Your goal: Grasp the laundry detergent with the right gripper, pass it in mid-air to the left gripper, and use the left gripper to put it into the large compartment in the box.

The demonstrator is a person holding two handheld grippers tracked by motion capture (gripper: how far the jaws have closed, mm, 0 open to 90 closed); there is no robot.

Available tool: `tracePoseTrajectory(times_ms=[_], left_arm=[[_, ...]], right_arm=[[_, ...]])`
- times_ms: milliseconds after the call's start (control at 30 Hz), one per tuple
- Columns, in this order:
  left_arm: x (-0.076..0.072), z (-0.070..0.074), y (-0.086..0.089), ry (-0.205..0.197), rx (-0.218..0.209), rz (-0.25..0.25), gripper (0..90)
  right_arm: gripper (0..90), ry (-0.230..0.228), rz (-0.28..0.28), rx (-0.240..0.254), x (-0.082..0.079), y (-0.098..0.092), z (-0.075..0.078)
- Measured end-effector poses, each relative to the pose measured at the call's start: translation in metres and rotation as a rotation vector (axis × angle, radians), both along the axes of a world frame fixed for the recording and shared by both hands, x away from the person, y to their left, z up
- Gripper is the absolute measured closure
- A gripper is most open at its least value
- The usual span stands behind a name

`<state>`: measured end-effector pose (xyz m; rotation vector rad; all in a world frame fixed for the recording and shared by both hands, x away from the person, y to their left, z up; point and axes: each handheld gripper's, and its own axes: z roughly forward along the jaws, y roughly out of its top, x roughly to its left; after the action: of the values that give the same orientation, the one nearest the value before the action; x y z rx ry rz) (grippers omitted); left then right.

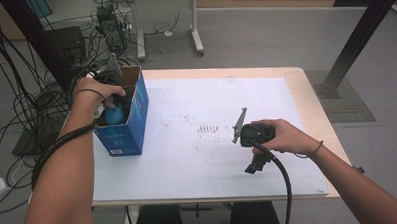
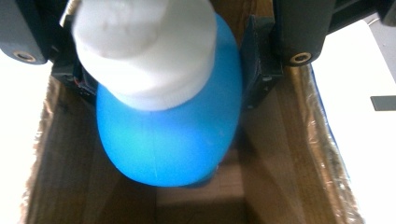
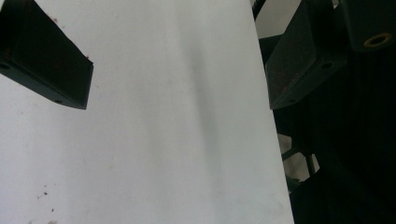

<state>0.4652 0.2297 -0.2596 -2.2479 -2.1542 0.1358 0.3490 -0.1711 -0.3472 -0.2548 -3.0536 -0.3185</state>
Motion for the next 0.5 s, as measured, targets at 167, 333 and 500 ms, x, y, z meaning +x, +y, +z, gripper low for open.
tracePoseTrajectory(times_ms=[167,333,500], left_arm=[[-0.001,0.007,-0.001,-0.013,-0.004,-0.002,34.4],[-0.002,0.016,-0.003,-0.022,-0.008,-0.003,34.3],[-0.004,0.027,-0.004,-0.037,-0.007,-0.001,33.8]], right_arm=[[7.3,-0.002,0.0,0.001,-0.001,0.001,0.001],[7.3,-0.003,-0.001,-0.004,-0.001,0.003,0.003],[7.4,-0.007,0.002,0.002,-0.002,0.004,0.003]])
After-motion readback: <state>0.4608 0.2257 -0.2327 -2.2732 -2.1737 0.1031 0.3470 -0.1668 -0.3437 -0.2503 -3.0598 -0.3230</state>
